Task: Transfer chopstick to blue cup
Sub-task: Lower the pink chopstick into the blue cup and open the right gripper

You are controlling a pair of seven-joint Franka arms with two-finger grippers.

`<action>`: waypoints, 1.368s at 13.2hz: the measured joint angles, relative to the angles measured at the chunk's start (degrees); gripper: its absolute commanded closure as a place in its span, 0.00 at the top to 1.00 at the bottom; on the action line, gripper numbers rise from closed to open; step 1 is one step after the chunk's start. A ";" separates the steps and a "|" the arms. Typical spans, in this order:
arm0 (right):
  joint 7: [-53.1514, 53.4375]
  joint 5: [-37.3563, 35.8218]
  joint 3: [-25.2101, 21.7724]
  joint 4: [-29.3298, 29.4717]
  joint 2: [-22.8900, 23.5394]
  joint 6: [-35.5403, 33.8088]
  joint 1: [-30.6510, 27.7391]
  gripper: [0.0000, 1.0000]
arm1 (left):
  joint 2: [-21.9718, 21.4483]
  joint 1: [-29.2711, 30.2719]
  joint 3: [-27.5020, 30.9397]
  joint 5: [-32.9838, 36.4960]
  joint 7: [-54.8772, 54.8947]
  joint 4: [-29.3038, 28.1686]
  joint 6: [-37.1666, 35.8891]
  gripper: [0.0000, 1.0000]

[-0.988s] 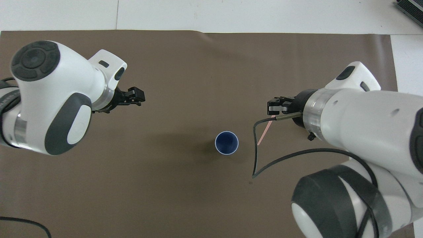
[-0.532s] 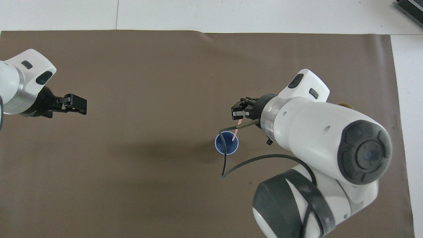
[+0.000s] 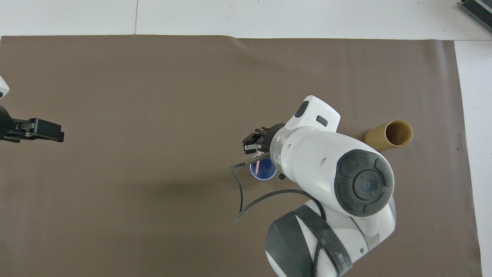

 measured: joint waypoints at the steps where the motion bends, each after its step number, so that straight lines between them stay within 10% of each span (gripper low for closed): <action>1: -0.17 -0.01 -0.06 -0.41 0.02 0.01 0.00 0.00 | -0.22 0.00 0.00 0.01 0.10 1.92 -2.30 1.00; 6: -7.44 -0.05 -0.44 -1.74 1.58 2.22 -0.95 0.02 | -0.32 0.00 -0.17 0.24 0.69 6.63 -7.09 1.00; 8: -8.20 -0.05 -0.49 -2.19 1.84 2.22 -1.03 0.24 | -0.28 0.00 -0.17 0.25 0.93 6.63 -7.12 1.00; 15: -8.37 -0.05 -0.32 -2.71 1.83 2.21 -0.74 0.52 | -0.28 0.04 0.08 -0.34 0.35 6.61 -7.10 1.00; 18: -8.37 -0.05 -0.41 -2.37 1.59 2.27 -0.87 0.89 | -0.29 0.04 0.07 -0.34 0.80 6.51 -7.12 1.00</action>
